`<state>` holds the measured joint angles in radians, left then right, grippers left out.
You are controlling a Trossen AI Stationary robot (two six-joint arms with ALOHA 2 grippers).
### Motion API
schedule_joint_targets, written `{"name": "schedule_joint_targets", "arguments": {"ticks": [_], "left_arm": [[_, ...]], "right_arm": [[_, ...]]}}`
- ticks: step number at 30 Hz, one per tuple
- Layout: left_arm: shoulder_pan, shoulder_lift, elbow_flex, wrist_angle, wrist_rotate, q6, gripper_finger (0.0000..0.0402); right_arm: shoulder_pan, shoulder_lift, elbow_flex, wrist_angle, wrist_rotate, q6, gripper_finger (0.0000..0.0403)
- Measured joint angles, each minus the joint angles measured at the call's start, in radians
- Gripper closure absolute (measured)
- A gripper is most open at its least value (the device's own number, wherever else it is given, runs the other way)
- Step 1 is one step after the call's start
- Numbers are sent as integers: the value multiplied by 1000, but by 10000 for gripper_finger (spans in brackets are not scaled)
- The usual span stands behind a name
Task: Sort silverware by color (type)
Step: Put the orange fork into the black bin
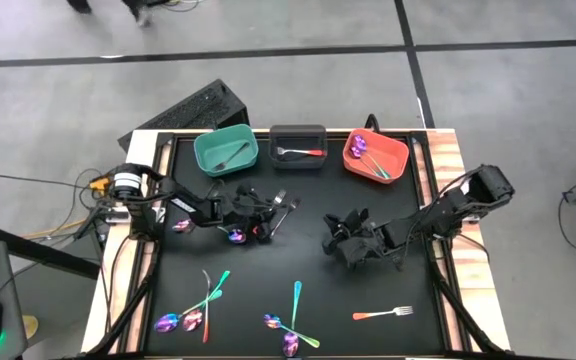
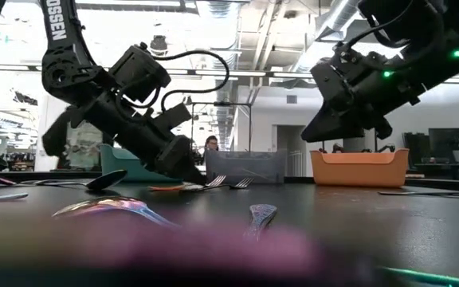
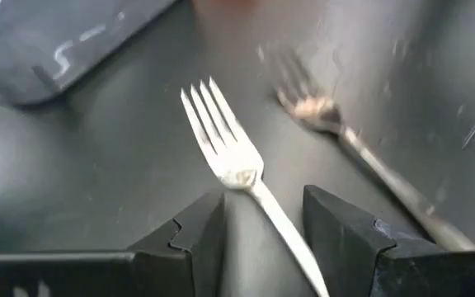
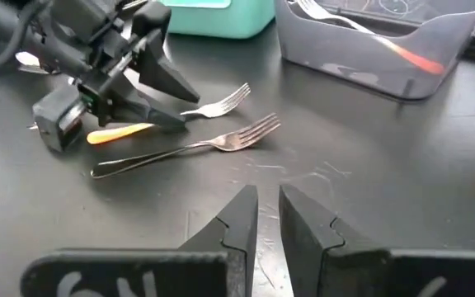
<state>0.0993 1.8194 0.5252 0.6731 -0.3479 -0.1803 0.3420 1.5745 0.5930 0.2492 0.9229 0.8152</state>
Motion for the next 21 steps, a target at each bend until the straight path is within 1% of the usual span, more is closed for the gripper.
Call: {"name": "schedule_joint_targets", "arguments": {"ticks": [3, 7, 9, 11, 13, 15, 18, 20, 21], "left_arm": [[5, -4, 4, -57, -1, 13, 283], [13, -8, 7, -127, 12, 4, 353], [14, -8, 5, -131, 17, 3, 387], [15, -6, 2, -111, 24, 3, 392], [9, -4, -1, -67, 26, 5, 393], [-6, -3, -3, -21, 29, 22, 397], [-47, -7, -4, 54, 39, 92, 398], [-78, -21, -2, 106, 20, 136, 398], [-89, -30, -2, 118, 6, 156, 398]], "right_arm": [[0, 16, 0, 39, 0, 0, 332], [-8, 18, 0, 94, 12, -10, 332], [-17, 18, 0, 140, 20, -43, 332], [-26, 18, 0, 216, 20, -102, 332], [-24, 17, 0, 280, 23, -204, 332], [-6, 17, 0, 284, 45, -309, 332], [34, 1, 0, 235, 173, -332, 334], [59, -21, -2, 220, 248, -293, 337], [72, -43, -14, 218, 269, -264, 338]]}}
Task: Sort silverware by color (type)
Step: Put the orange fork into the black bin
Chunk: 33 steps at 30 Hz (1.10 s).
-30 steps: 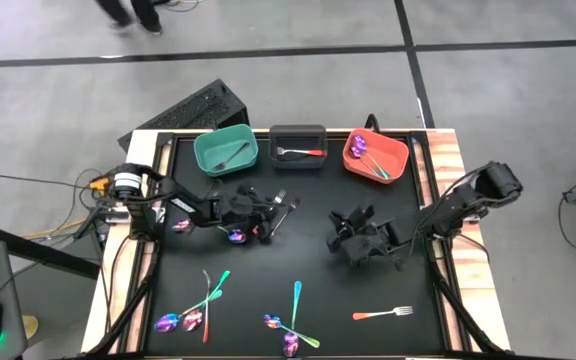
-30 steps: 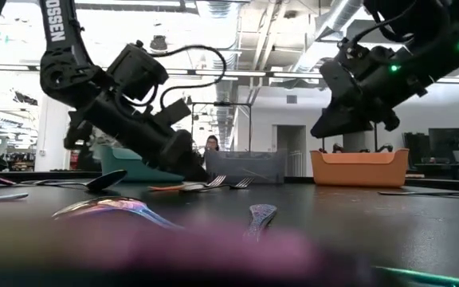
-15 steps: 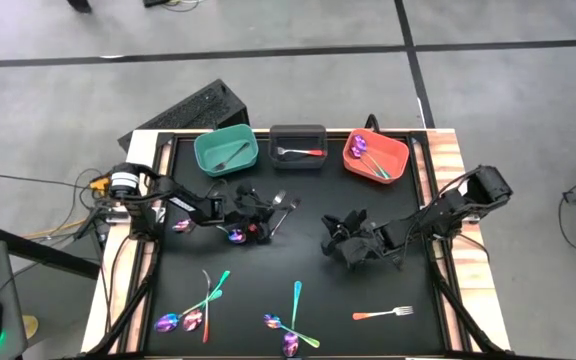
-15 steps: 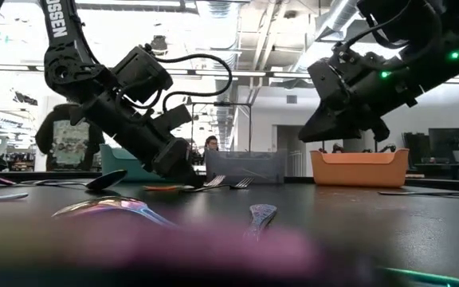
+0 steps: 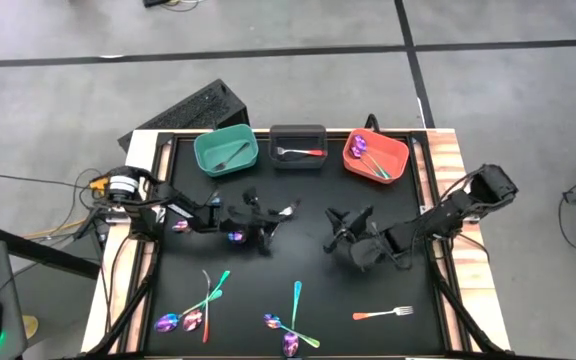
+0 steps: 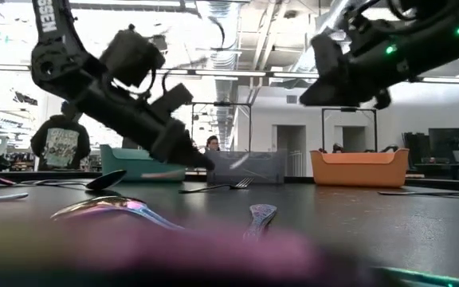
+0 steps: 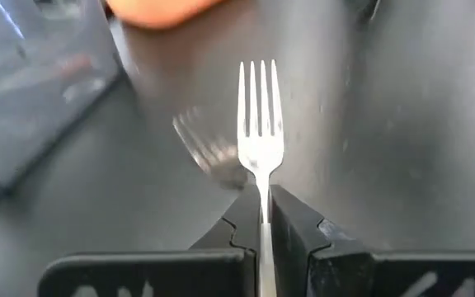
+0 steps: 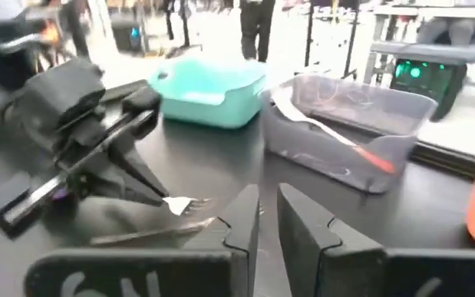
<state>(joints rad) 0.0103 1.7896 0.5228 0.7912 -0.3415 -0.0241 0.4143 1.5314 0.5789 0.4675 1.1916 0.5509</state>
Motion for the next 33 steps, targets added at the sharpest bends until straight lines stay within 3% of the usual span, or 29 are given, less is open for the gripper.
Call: {"name": "schedule_joint_targets", "arguments": {"ticks": [5, 11, 18, 22, 27, 33], "left_arm": [[-32, -62, -1, 59, -11, 92, 398], [-38, -145, 0, 133, 86, 158, 399], [-39, -134, 8, 213, 225, 193, 399], [-44, -134, 10, 212, 222, 183, 399], [-60, -134, 25, 207, 155, 223, 399], [-70, -134, 67, 135, 124, 268, 399]], "right_arm": [[34, -127, -127, 7, 24, 159, 344], [14, -171, -262, 176, -141, 268, 344], [-50, -52, -250, 459, -359, 130, 344], [-78, 41, -210, 595, -452, -11, 344], [-95, 139, -140, 706, -466, -163, 341], [-141, 235, -44, 734, -617, -197, 289]]}}
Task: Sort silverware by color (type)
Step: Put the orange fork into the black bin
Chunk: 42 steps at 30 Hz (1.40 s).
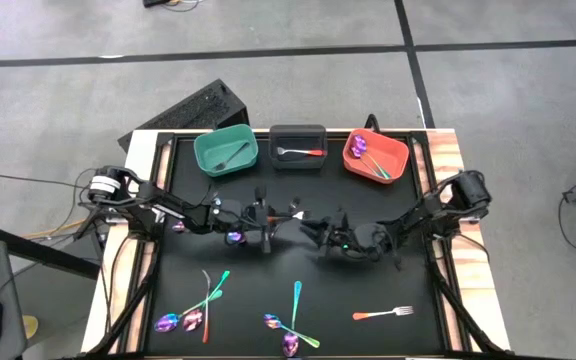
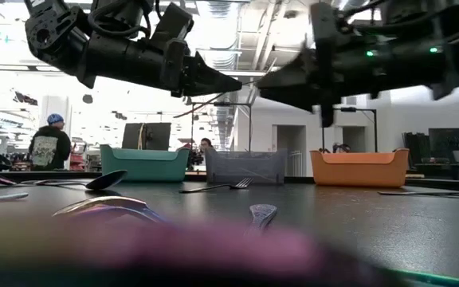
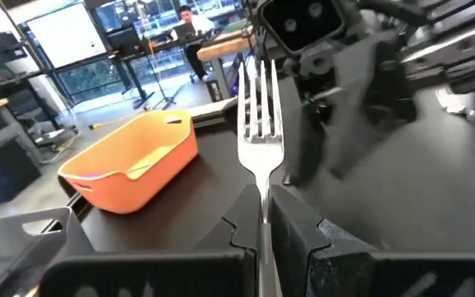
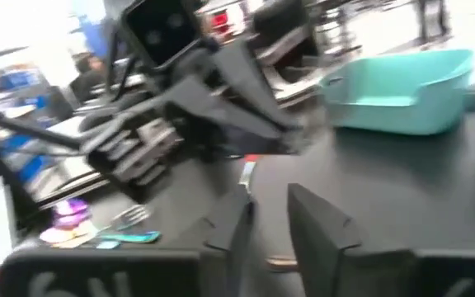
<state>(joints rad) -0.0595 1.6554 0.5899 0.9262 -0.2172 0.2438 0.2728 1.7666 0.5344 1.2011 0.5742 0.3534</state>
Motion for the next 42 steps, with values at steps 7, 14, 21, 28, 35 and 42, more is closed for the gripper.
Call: {"name": "schedule_joint_targets", "arguments": {"ticks": [7, 14, 21, 28, 35, 42], "left_arm": [[-16, 0, 5, -97, -82, -6, 399], [-38, 0, 5, -100, -113, 1, 399], [-61, 0, 5, -122, -154, 25, 399], [-62, 0, 5, -162, -117, 29, 399], [-61, 0, 5, -166, -132, -43, 385], [-61, -1, 6, -223, -339, -136, 332]], "right_arm": [[-21, 55, 42, -4, -51, 3, 181], [-42, 55, 43, -22, 27, 87, 154], [-39, 45, 43, -22, 102, 34, 194], [-43, 44, 43, -43, 52, 30, 330], [-39, 44, 43, -67, 78, -4, 390], [48, 45, 42, -56, 627, -218, 394]]}}
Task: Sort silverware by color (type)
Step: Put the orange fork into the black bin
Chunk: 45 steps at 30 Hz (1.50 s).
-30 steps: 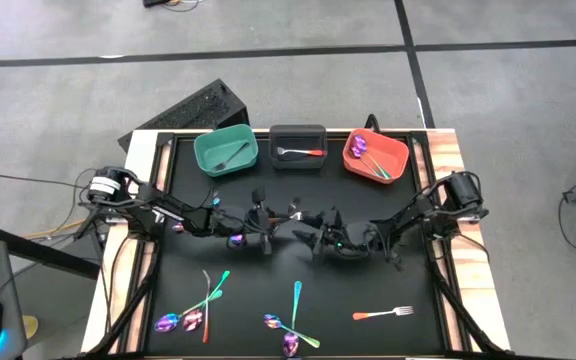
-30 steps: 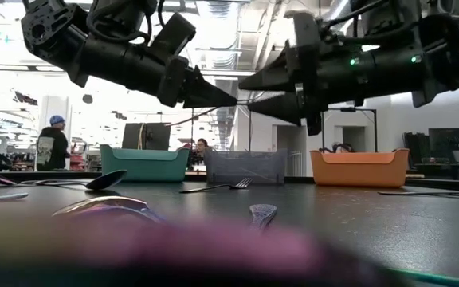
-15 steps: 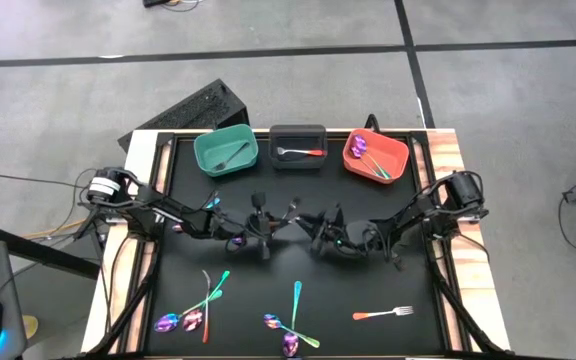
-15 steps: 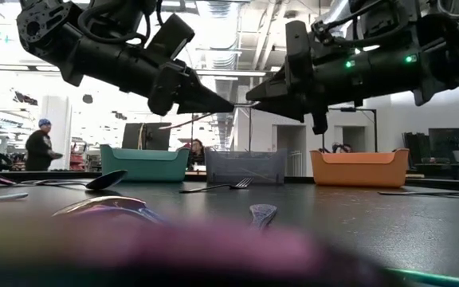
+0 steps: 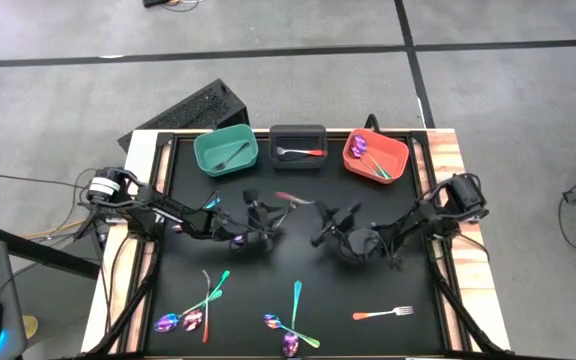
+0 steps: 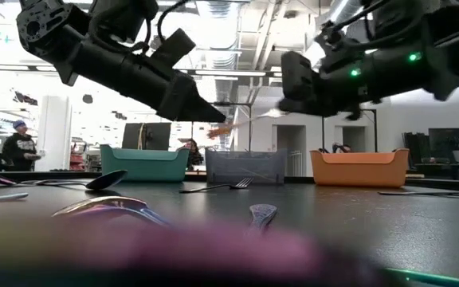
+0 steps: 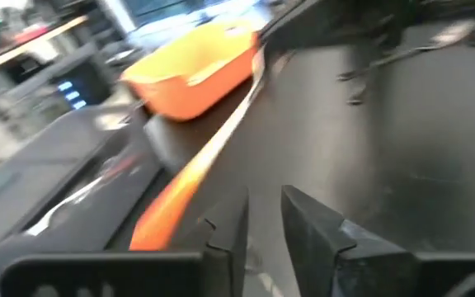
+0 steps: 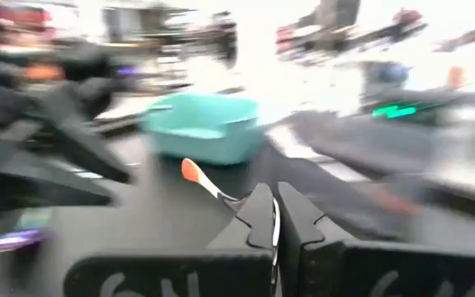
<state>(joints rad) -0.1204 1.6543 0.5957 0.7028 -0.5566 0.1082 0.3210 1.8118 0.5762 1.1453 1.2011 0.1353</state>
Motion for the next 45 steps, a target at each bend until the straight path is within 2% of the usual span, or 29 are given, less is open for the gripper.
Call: {"name": "schedule_joint_targets", "arguments": {"ticks": [3, 5, 7, 10, 12, 14, 15, 17, 20, 22, 25, 28, 31, 37, 45], "left_arm": [[4, 0, 0, -10, -35, -56, 306], [19, 0, 0, 31, 4, -105, 290], [41, 0, 0, 97, 86, -138, 278], [70, 0, 0, 194, 259, -130, 268], [82, 0, 0, 235, 330, -125, 267], [91, 0, 0, 244, 363, -125, 267], [95, 0, 0, 244, 370, -126, 267], [99, 0, 0, 239, 378, -127, 266], [98, 1, 0, 226, 394, -128, 266], [98, 1, 0, 234, 396, -132, 266], [99, 1, 0, 240, 396, -149, 266], [99, 1, 0, 246, 397, -150, 266], [98, 1, 0, 236, 398, -131, 266], [98, 1, 0, 241, 404, -104, 266], [89, 2, -1, 251, 503, -105, 266]], "right_arm": [[46, 0, 0, 43, 173, -101, 394], [70, 0, 0, 80, 209, -167, 395], [84, 0, 0, 111, 179, -231, 395], [98, 0, 0, 196, 54, -378, 396], [115, 0, 0, 321, 59, -497, 396], [134, -1, 0, 422, 88, -653, 396], [144, -8, 2, 419, 100, -713, 396], [157, -55, 3, 369, 128, -765, 396], [170, -103, 4, 394, 148, -825, 396], [176, -124, -10, 372, 136, -875, 396], [183, -157, -23, 377, 55, -920, 393], [193, -163, -32, 346, -2, -947, 391], [204, -163, -38, 307, 24, -942, 390], [198, -164, -37, 166, -29, -780, 389], [185, -164, -37, 34, -139, -667, 388]]}}
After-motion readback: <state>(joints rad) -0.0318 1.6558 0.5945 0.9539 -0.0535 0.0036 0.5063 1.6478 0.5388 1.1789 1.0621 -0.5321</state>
